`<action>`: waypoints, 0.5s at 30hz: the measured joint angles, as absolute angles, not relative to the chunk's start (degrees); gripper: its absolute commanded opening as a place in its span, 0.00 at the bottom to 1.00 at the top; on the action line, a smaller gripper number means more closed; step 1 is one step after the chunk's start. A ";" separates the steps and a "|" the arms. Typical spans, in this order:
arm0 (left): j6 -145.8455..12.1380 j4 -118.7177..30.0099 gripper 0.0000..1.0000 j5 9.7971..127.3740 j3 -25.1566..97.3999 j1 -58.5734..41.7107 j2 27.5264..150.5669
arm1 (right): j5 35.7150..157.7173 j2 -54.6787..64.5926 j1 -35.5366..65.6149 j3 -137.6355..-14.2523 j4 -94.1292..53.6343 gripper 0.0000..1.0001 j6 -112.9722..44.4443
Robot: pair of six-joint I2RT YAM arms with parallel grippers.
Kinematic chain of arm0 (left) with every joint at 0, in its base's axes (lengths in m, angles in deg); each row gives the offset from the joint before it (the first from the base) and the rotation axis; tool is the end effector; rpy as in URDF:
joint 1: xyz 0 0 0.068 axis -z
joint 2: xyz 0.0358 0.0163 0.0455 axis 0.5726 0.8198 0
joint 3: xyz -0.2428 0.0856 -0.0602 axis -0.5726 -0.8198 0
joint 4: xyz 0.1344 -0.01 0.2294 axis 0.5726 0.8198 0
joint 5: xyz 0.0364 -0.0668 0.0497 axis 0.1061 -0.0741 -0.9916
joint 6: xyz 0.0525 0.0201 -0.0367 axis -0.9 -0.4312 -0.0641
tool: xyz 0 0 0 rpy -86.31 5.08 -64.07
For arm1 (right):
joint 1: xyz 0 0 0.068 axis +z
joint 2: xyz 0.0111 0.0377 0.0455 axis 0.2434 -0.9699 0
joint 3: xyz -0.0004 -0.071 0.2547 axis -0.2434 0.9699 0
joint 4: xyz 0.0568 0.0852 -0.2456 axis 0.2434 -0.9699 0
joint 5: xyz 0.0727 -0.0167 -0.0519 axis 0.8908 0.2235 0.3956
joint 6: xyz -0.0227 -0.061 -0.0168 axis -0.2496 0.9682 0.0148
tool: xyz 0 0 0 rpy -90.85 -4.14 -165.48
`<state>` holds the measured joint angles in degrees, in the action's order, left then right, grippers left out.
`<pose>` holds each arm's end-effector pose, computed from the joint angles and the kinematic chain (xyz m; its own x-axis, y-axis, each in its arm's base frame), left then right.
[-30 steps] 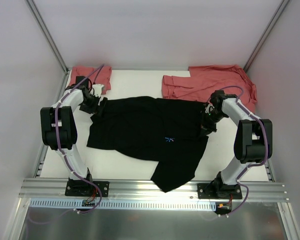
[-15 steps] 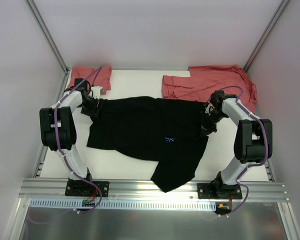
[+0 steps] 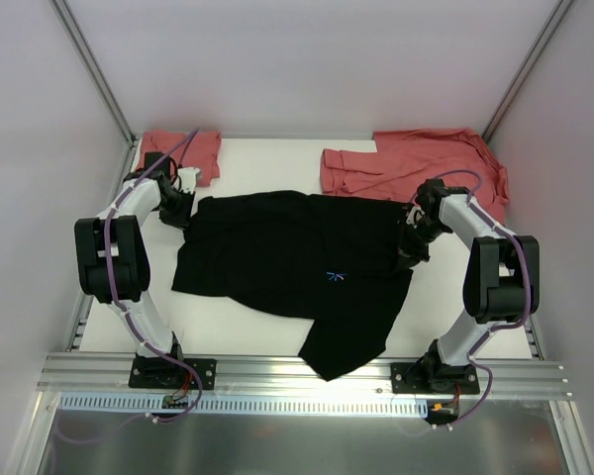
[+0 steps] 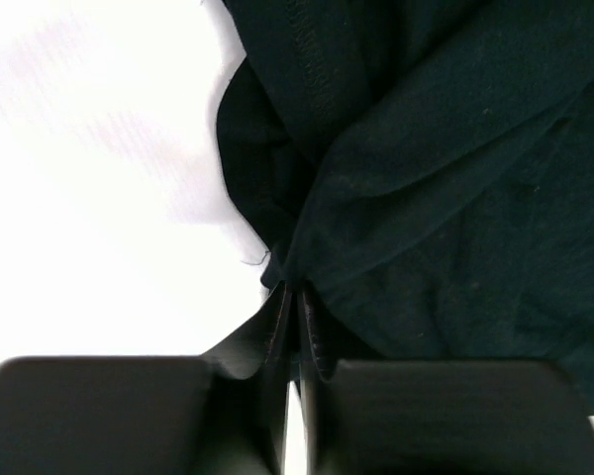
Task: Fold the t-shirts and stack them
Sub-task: Flatten out the tshirt
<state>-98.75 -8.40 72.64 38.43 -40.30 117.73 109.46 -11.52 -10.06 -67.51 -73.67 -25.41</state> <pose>0.3849 0.0245 0.1768 -0.8341 0.2622 -0.4853 0.3124 0.9496 -0.0239 0.3096 0.0405 0.1684 -0.9885 -0.1029 -0.1104 -0.1351 0.9296 0.3429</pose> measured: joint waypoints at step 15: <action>-93.96 -5.59 0.00 71.85 44.07 -40.30 116.58 | 109.50 -11.76 -10.23 -77.10 -76.80 0.00 -26.02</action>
<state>-93.96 -5.59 71.85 44.07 -40.30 116.58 109.50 -11.76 -10.23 -77.10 -76.80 -26.02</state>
